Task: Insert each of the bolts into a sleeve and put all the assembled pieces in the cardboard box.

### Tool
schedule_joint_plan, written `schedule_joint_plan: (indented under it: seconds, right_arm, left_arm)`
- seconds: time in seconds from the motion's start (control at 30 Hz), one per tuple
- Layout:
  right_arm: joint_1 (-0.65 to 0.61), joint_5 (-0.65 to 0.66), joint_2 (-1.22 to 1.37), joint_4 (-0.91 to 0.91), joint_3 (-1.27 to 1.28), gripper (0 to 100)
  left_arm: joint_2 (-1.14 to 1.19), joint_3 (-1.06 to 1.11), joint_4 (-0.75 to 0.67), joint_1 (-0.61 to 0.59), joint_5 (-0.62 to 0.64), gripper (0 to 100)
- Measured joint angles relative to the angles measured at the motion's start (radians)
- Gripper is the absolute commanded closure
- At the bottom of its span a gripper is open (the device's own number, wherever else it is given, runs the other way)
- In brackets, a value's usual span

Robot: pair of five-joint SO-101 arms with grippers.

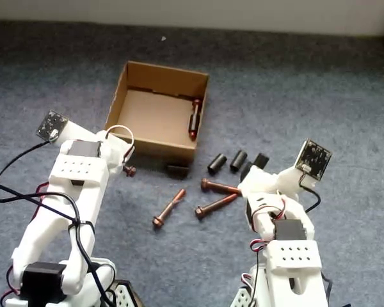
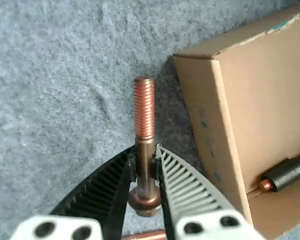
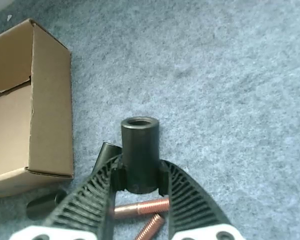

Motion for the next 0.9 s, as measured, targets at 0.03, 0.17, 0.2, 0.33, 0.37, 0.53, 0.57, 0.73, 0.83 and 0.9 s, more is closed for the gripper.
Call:
schedule_joint_plan:
  seconds: [0.03,0.17,0.2,0.33,0.37,0.53,0.57,0.73,0.83,0.9]
  right_arm:
    - [0.0,0.0,0.0,0.0,0.0,99.3]
    - [0.0,0.0,0.0,0.0,0.0,99.3]
    - [0.0,0.0,0.0,0.0,0.0,99.3]
    - [0.0,0.0,0.0,0.0,0.0,99.3]
    - [0.0,0.0,0.0,0.0,0.0,99.3]
    - [0.0,0.0,0.0,0.0,0.0,99.3]
    - [0.0,0.0,0.0,0.0,0.0,99.3]
    - [0.0,0.0,0.0,0.0,0.0,99.3]
    - [0.0,0.0,0.0,0.0,0.0,99.3]
    - [0.0,0.0,0.0,0.0,0.0,99.3]
  left_arm:
    - [0.0,0.0,0.0,0.005,0.005,99]
    - [0.0,0.0,0.0,0.006,0.011,99]
    - [0.0,0.0,0.0,0.006,0.011,99]
    - [0.0,0.0,0.0,0.006,0.011,99]
    - [0.0,0.0,0.0,0.006,0.011,97]
    - [0.0,0.0,0.0,0.006,0.011,77]
    - [0.0,0.0,0.0,0.006,0.011,73]
    - [0.0,0.0,0.023,0.015,0.011,65]
    - [0.0,0.0,0.025,0.032,0.011,65]
    - [0.0,0.0,0.025,0.031,0.011,65]
